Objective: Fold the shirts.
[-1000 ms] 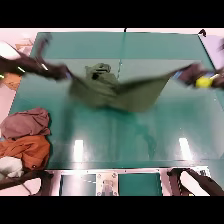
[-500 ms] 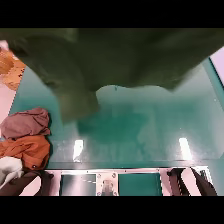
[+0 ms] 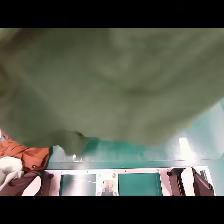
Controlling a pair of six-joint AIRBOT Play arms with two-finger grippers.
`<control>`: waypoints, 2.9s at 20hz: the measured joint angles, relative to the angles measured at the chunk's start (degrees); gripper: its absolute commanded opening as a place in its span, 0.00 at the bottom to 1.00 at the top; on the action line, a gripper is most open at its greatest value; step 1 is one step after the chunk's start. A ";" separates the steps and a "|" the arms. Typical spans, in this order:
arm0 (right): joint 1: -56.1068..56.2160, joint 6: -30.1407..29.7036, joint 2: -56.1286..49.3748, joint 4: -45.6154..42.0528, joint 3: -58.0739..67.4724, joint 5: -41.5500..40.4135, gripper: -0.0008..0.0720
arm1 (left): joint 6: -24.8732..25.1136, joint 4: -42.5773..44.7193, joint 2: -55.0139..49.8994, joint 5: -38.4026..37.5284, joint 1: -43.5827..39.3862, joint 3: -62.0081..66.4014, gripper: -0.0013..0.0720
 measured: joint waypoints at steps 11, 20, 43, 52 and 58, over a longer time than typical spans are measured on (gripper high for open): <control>25.22 -13.49 -26.10 -4.28 -28.11 -19.23 0.03 | 5.27 -9.42 -32.22 10.40 -7.48 -22.38 0.06; 28.63 -15.17 -55.71 -4.24 -12.81 -18.69 0.03 | 12.13 -16.24 -50.36 24.20 -8.26 -20.85 0.06; 25.51 4.48 -53.57 -31.43 -25.16 -9.31 0.03 | 10.58 -5.92 -57.00 0.50 -7.61 -20.65 0.06; 25.75 6.69 -53.35 -32.50 -25.20 -9.29 0.03 | 8.61 -6.38 -57.05 -5.05 -7.96 -20.61 0.06; 22.97 6.99 -48.85 -33.46 -25.09 -5.51 0.03 | 6.08 -7.23 -56.89 -11.21 -7.45 -14.62 0.06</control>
